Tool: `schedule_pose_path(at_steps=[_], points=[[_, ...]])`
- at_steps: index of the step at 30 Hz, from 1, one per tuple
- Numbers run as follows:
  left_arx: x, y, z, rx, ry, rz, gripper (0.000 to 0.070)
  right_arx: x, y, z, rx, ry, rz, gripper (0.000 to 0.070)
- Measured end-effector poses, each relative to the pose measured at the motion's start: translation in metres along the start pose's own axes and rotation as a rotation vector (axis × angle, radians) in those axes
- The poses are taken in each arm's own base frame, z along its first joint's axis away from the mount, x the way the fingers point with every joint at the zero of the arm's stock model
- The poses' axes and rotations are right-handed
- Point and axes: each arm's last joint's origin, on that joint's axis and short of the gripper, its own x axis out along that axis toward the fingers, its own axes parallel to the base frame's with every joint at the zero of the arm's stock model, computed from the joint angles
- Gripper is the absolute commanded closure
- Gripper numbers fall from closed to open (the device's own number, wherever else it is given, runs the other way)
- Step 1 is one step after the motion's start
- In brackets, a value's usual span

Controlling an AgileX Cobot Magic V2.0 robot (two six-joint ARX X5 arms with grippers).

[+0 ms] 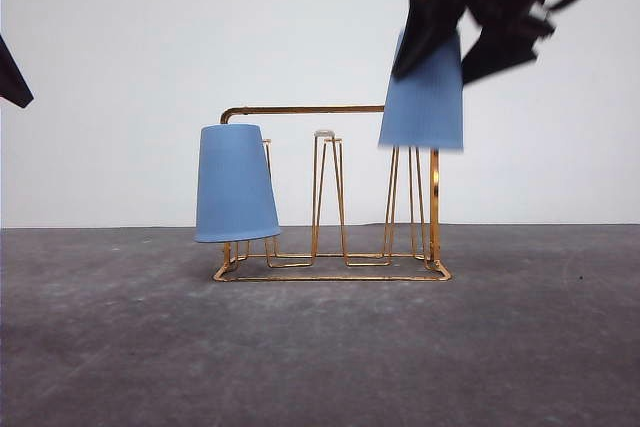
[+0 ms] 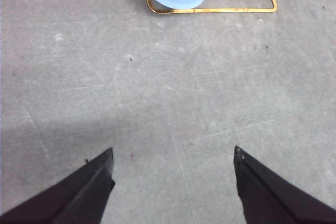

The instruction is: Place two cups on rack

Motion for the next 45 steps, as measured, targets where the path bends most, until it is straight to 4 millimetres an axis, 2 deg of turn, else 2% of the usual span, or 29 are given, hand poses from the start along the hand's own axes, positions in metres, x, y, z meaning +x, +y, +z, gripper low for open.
schedule_pose_path(at_steps=[5,7,9,11,15,17,20,23,26,29,32,39,45], points=[[0.000,0.001,0.000,-0.001,-0.006,0.020,0.0276,0.031,-0.007,-0.016,0.013,0.073,-0.003,0.0343],[0.000,0.001,0.000,-0.001,-0.007,0.021,0.0276,0.041,-0.009,-0.022,0.019,0.101,-0.006,0.0277],[0.000,0.001,0.001,0.000,-0.011,0.021,0.0276,0.047,-0.011,-0.027,0.023,0.125,-0.007,0.0164],[0.000,0.001,0.001,0.000,-0.013,0.022,0.0276,0.049,-0.011,-0.028,0.024,0.130,-0.005,0.0082],[0.000,0.001,0.001,-0.007,-0.013,0.022,0.0270,0.047,-0.009,-0.029,0.025,0.145,-0.003,0.0064],[0.000,0.001,0.001,-0.011,-0.013,0.022,0.0268,0.040,-0.007,-0.028,0.033,0.185,-0.003,0.0065],[0.000,0.001,0.001,-0.014,-0.011,0.023,0.0269,0.020,-0.003,-0.015,0.042,0.228,-0.004,0.0069],[0.000,0.001,0.000,-0.016,-0.005,0.024,0.0269,-0.013,0.005,0.002,0.048,0.241,-0.005,0.0083],[0.000,0.001,0.000,-0.016,-0.004,0.025,0.0269,-0.044,0.011,0.002,0.059,0.301,-0.007,0.0100],[0.000,0.001,0.000,-0.016,-0.004,0.024,0.0269,-0.060,0.014,-0.011,0.070,0.388,-0.009,0.0101],[0.000,0.001,0.000,-0.016,-0.004,0.025,0.0269,-0.069,0.013,-0.031,0.069,0.397,-0.014,0.0101],[0.000,0.001,0.000,-0.015,-0.004,0.025,0.0269,-0.101,0.018,-0.072,0.026,0.192,-0.008,0.0103],[0.000,0.001,0.000,-0.002,-0.004,0.025,0.0270,-0.108,0.019,-0.115,0.075,0.085,-0.006,0.0104]])
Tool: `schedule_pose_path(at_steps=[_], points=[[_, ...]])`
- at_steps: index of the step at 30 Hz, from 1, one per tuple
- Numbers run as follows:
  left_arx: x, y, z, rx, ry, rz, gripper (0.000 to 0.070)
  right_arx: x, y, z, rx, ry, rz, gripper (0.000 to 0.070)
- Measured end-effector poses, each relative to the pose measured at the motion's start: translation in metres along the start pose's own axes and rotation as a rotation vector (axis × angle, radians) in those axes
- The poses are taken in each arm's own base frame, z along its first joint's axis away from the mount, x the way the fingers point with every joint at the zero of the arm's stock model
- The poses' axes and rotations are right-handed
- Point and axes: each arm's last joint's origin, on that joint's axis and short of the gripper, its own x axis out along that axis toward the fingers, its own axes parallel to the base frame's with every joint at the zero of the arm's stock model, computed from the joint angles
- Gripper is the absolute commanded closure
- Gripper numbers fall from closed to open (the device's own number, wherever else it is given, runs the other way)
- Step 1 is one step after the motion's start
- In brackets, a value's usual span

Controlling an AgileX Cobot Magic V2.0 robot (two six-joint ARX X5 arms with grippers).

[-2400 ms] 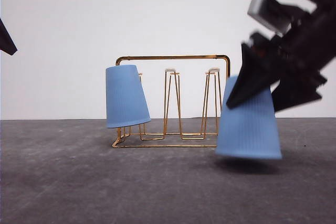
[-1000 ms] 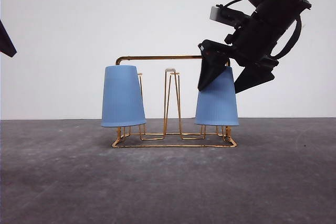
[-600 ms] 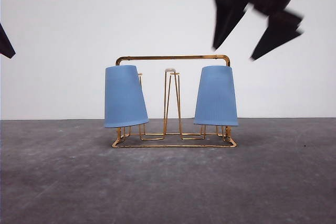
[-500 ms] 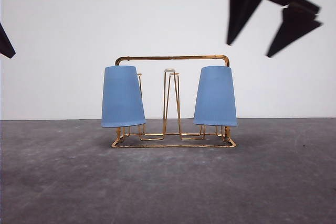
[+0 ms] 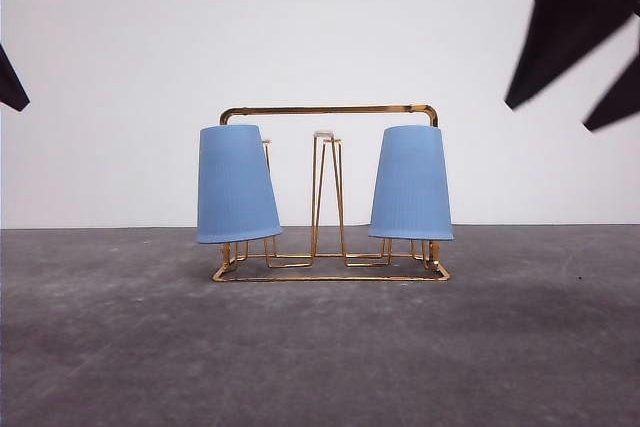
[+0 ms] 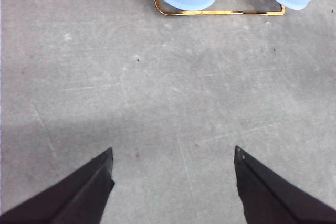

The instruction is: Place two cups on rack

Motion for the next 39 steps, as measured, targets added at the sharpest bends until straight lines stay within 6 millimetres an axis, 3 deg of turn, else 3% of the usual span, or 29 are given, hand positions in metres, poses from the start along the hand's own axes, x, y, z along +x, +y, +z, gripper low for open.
schedule_pose_path(at_steps=[6,7,8,9,10,11,13,18,30,33,39], points=[[0.000,0.000,0.000,0.020,0.000,-0.001,0.0271,0.007,-0.004,-0.028,0.087,-0.048,0.012,0.0098],[0.000,0.000,0.000,0.023,0.001,-0.002,0.0336,0.008,-0.004,-0.030,0.098,-0.038,0.018,0.0137],[0.000,0.000,0.000,0.026,0.003,-0.003,0.0452,0.009,-0.004,-0.031,0.104,-0.033,0.024,0.0231],[0.000,0.000,0.000,0.039,0.004,-0.005,0.0618,0.008,-0.004,-0.031,0.111,-0.034,0.029,0.0487],[0.000,0.000,0.000,0.058,0.004,-0.011,0.0693,0.008,-0.004,-0.031,0.115,-0.035,0.030,0.0635],[0.000,-0.001,0.000,0.084,0.000,-0.020,0.0700,0.008,-0.004,-0.031,0.117,-0.035,0.029,0.0689],[0.000,-0.002,0.003,0.165,-0.029,-0.035,0.0700,0.008,-0.004,-0.031,0.119,-0.035,0.029,0.0640],[-0.001,-0.002,0.004,0.298,-0.054,-0.037,0.0700,0.008,-0.004,-0.030,0.116,-0.046,0.028,0.0641],[-0.003,-0.002,0.004,0.333,-0.067,-0.034,0.0700,0.008,-0.004,-0.029,0.114,-0.054,0.027,0.0641],[-0.005,0.006,-0.008,0.337,-0.153,-0.013,0.0700,0.008,-0.004,-0.029,0.115,-0.053,0.027,0.0641],[0.005,0.034,-0.049,0.274,-0.414,0.085,0.0700,0.008,-0.004,-0.029,0.115,-0.053,0.027,0.0641]])
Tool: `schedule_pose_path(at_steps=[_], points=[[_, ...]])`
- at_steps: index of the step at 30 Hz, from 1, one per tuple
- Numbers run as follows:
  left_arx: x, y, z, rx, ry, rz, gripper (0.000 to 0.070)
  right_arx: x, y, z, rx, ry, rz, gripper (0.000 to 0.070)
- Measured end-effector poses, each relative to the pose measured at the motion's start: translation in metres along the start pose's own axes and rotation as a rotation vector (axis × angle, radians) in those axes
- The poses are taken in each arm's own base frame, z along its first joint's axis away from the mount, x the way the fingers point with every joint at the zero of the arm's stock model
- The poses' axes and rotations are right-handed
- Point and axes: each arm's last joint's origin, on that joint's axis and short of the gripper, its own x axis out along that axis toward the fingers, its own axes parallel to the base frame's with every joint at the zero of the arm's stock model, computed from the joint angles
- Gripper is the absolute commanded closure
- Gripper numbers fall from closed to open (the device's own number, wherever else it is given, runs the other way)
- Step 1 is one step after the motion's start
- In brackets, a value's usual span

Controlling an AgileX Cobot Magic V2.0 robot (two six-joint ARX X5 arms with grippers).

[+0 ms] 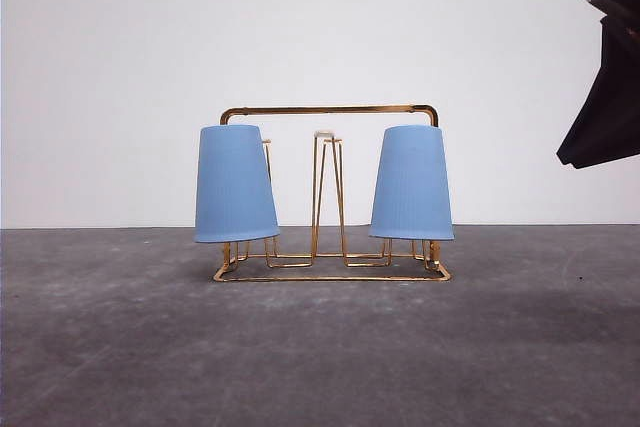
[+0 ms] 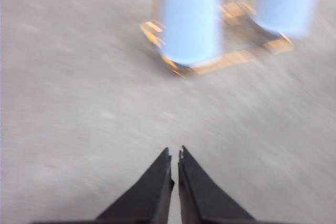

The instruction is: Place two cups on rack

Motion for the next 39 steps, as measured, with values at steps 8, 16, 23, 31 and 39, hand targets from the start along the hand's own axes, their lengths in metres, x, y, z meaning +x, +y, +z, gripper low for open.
schedule_pose_path(at_steps=[8,16,23,31,39], points=[[0.004,0.016,-0.046,-0.032,-0.178,0.219,0.0700,0.000,0.000,0.000,-0.001,-0.003,0.001,0.0641],[0.007,0.020,-0.052,-0.043,-0.187,0.274,0.0700,0.000,0.001,0.003,-0.009,-0.034,0.007,0.0641],[0.007,0.020,-0.052,-0.043,-0.186,0.274,0.0700,-0.001,0.002,0.007,-0.018,-0.074,0.015,0.0641],[0.007,0.020,-0.052,-0.043,-0.186,0.274,0.0700,-0.001,0.003,0.011,-0.028,-0.112,0.023,0.0641],[0.007,0.020,-0.052,-0.043,-0.186,0.274,0.0700,-0.022,-0.009,-0.001,-0.136,-0.209,-0.174,0.0641]])
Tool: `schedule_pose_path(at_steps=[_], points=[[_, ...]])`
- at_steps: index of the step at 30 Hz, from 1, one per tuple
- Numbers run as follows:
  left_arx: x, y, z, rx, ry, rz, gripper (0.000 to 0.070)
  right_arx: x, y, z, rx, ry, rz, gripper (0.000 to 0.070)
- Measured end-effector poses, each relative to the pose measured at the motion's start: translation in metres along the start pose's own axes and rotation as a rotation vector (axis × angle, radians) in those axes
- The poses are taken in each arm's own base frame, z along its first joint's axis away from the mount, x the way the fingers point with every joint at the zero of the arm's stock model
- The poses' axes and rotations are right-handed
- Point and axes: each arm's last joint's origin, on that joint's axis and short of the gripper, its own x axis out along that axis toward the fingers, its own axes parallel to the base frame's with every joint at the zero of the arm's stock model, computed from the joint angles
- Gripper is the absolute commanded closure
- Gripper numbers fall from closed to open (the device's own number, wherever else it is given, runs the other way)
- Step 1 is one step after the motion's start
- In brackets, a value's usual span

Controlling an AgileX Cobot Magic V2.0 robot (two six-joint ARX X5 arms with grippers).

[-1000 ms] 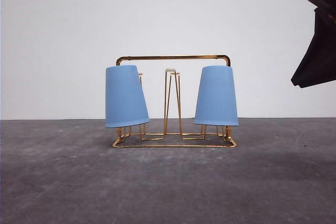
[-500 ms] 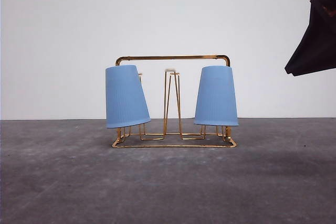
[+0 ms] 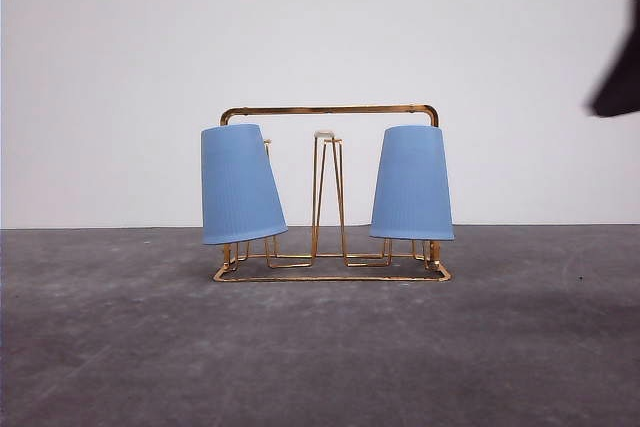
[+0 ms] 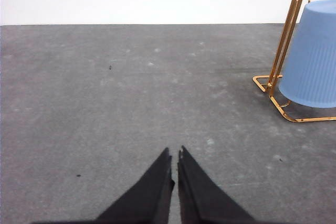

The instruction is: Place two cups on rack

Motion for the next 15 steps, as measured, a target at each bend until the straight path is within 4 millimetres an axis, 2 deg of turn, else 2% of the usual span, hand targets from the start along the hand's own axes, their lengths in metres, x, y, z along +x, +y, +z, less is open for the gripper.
schedule_pose_path(at_steps=[6,9,15], points=[[0.000,0.000,0.000,0.000,0.000,0.000,0.0700,-0.014,-0.021,-0.056,0.019,-0.068,-0.228,0.0641],[0.000,0.000,0.000,0.000,0.000,0.000,0.0700,-0.020,-0.026,-0.070,0.025,-0.147,-0.276,0.0641],[0.000,0.000,0.000,0.000,0.000,0.000,0.0700,-0.024,-0.030,-0.085,0.024,-0.273,-0.307,0.0641]])
